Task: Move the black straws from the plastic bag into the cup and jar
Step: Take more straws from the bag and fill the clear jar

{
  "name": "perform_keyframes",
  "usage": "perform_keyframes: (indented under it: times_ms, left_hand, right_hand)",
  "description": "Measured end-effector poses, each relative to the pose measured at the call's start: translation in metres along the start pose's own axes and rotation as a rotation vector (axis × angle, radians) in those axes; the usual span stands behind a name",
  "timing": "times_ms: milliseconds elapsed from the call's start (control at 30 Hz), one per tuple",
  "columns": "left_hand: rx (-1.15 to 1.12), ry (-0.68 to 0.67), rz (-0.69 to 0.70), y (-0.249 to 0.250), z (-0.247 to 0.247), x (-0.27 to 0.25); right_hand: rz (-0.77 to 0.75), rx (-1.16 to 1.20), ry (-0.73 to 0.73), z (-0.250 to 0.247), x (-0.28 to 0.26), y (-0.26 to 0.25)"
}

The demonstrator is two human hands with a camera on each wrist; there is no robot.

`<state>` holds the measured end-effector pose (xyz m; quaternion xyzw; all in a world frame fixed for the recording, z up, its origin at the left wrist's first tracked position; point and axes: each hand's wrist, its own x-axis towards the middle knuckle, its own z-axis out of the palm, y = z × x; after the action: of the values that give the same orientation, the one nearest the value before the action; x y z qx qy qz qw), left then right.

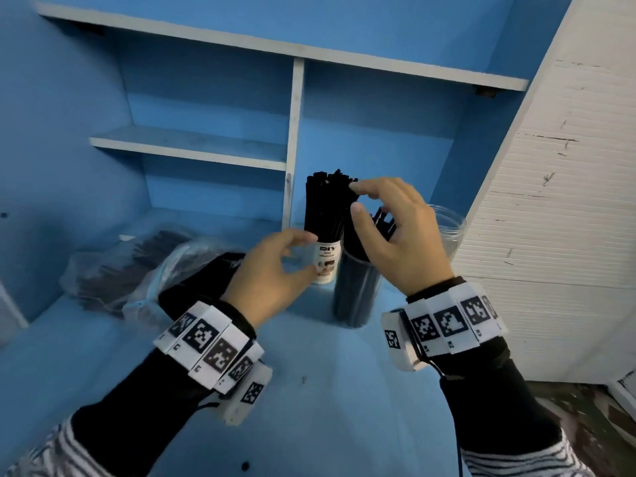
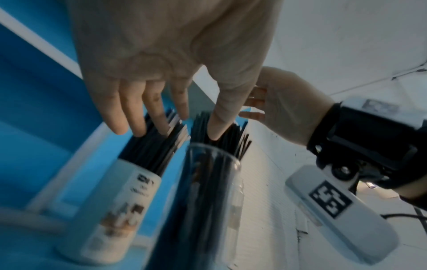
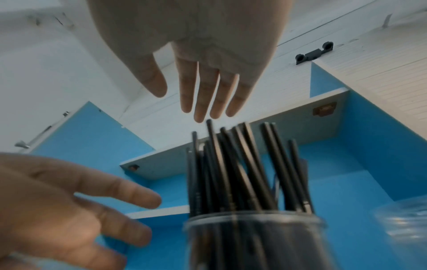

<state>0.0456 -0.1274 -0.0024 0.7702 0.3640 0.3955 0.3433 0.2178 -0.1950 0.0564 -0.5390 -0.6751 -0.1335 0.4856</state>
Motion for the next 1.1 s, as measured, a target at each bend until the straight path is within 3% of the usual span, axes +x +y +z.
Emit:
perform_keyframes:
  times_ms: [100,200,300,367,500,800,1100]
  left_hand:
    - [0.152,0.086,0.05,-0.007,-0.046,-0.008]
    - [0.314,0.122,-0.038,-0.026,-0.088,-0.009]
    - [0.383,0.061,-0.157,-0.051,-0.119,-0.011]
    - [0.373,-0.015,-0.17,-0.064,-0.131,-0.014]
    - [0.261,-0.047,-0.164,-0.081,-0.138,-0.017]
    - [0.135,0.177,-0.186,-0.088,-0.138,-0.012]
    - [0.032,0.177,-0.21,-0.082,-0.142,-0.019]
  right_hand:
    - [0.005,0.16,-0.057,0.02,-0.01,-0.013]
    - [0.063,0.199,-0.304,0.05,-0.021,-0.018]
    - [0.107,0.109,-0.615,0.083,-0.032,-0.02]
    - [0.106,0.101,-0.702,0.102,-0.035,-0.026]
    - [0.074,0.138,-0.705,0.137,-0.03,-0.042]
    - [0.1,0.021,-0.881,0.208,-0.022,-0.058]
    - [0.069,0.063,-0.836,0.213,-0.026,-0.052]
